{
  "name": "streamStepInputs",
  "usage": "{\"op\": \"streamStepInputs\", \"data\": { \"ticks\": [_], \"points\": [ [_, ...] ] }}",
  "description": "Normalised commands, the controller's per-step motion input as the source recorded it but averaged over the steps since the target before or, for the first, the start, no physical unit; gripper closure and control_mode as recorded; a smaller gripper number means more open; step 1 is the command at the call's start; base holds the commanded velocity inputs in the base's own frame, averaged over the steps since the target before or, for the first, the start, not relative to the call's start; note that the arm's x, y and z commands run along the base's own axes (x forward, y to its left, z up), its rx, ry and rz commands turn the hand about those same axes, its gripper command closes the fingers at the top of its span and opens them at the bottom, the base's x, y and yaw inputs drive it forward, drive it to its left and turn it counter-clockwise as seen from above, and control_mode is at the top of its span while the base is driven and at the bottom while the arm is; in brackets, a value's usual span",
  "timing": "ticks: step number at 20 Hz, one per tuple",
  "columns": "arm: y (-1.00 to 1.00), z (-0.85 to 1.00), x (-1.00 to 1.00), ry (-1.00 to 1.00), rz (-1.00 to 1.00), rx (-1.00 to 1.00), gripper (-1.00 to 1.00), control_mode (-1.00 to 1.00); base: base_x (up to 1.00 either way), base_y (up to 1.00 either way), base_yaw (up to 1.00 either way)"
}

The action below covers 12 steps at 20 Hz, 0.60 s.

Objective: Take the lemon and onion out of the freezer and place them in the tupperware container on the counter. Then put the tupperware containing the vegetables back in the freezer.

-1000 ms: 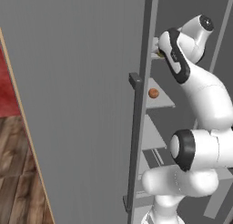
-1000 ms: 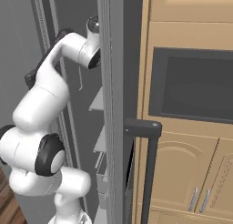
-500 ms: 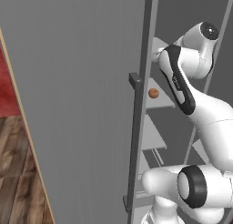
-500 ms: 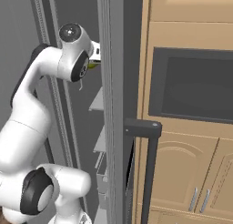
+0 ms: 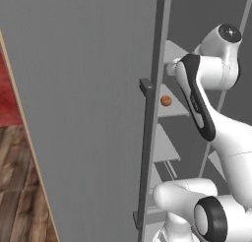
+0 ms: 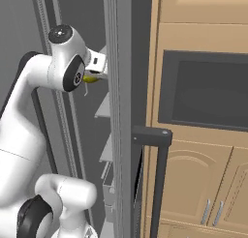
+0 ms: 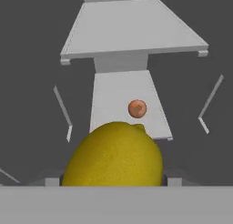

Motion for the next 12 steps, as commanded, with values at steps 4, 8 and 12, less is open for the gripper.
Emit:
{"op": "streamStepInputs", "data": {
  "ticks": [4,8,12],
  "points": [
    [0.0,-0.31,-0.29,0.14,-0.03,0.0,1.0,-1.0,0.0,0.0,0.0],
    [0.0,-0.38,-0.17,0.16,-0.03,0.0,1.0,-1.0,0.0,0.0,0.0],
    [0.0,-0.42,-0.06,0.17,-0.01,0.0,1.0,-1.0,0.0,0.0,0.0]
  ]
}}
